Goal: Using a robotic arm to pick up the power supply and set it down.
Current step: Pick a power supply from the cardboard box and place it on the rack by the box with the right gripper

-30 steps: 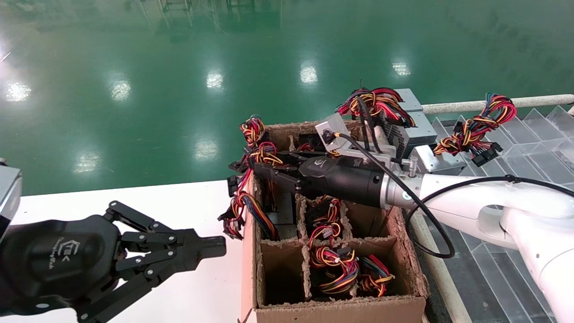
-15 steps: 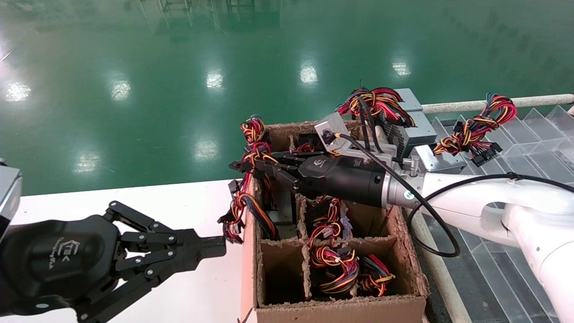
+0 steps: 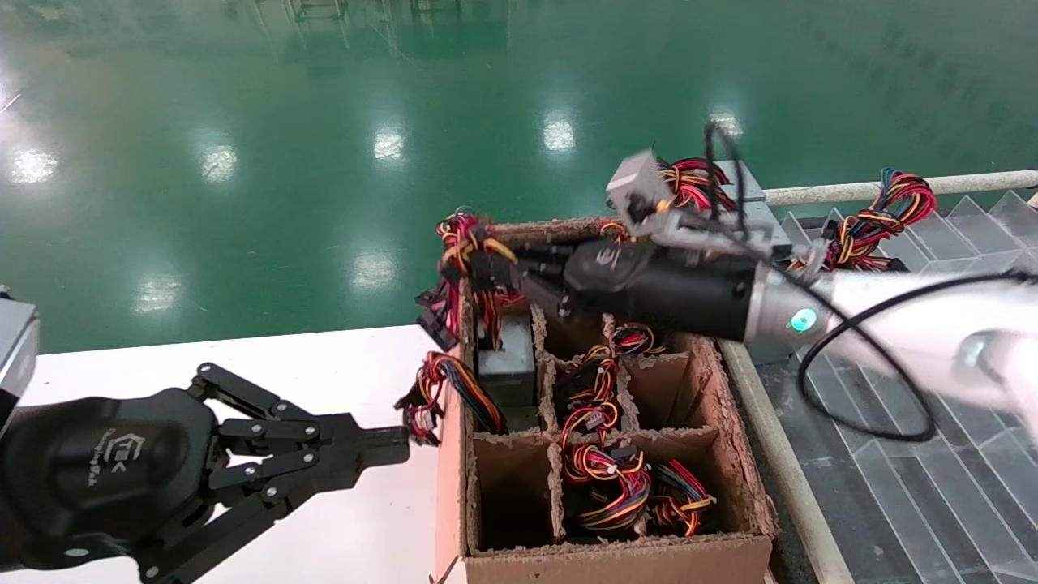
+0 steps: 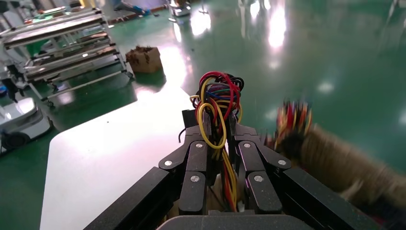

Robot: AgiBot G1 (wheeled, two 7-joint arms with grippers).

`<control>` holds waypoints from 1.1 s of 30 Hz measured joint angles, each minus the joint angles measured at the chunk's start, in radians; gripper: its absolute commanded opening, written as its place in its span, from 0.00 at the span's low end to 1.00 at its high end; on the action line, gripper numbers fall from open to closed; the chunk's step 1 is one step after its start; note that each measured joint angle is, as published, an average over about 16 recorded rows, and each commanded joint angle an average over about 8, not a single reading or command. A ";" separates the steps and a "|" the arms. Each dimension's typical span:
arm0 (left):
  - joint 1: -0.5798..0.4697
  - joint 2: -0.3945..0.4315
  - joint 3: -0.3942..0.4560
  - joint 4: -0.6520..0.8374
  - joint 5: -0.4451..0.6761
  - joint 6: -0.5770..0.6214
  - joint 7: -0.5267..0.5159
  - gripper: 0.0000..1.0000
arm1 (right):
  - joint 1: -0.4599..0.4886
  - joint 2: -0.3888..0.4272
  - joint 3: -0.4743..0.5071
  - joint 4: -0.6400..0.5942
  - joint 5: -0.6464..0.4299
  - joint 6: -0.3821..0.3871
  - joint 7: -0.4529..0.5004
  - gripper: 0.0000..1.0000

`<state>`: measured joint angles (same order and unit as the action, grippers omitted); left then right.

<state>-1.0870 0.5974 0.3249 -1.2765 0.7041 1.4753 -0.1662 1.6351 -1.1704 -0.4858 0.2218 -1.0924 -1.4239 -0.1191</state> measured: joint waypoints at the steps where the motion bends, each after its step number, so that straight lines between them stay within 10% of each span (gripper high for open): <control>1: 0.000 0.000 0.000 0.000 0.000 0.000 0.000 0.00 | 0.008 0.009 0.001 0.016 0.001 -0.009 0.003 0.00; 22: 0.000 0.000 0.001 0.000 0.000 0.000 0.000 0.00 | 0.235 0.250 0.027 0.518 -0.043 -0.014 0.169 0.00; 33: 0.000 0.000 0.001 0.000 -0.001 0.000 0.000 0.00 | 0.425 0.317 0.008 0.535 -0.178 0.031 0.150 0.00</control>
<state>-1.0872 0.5971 0.3257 -1.2765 0.7036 1.4750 -0.1658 2.0601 -0.8539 -0.4775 0.7565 -1.2705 -1.3927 0.0313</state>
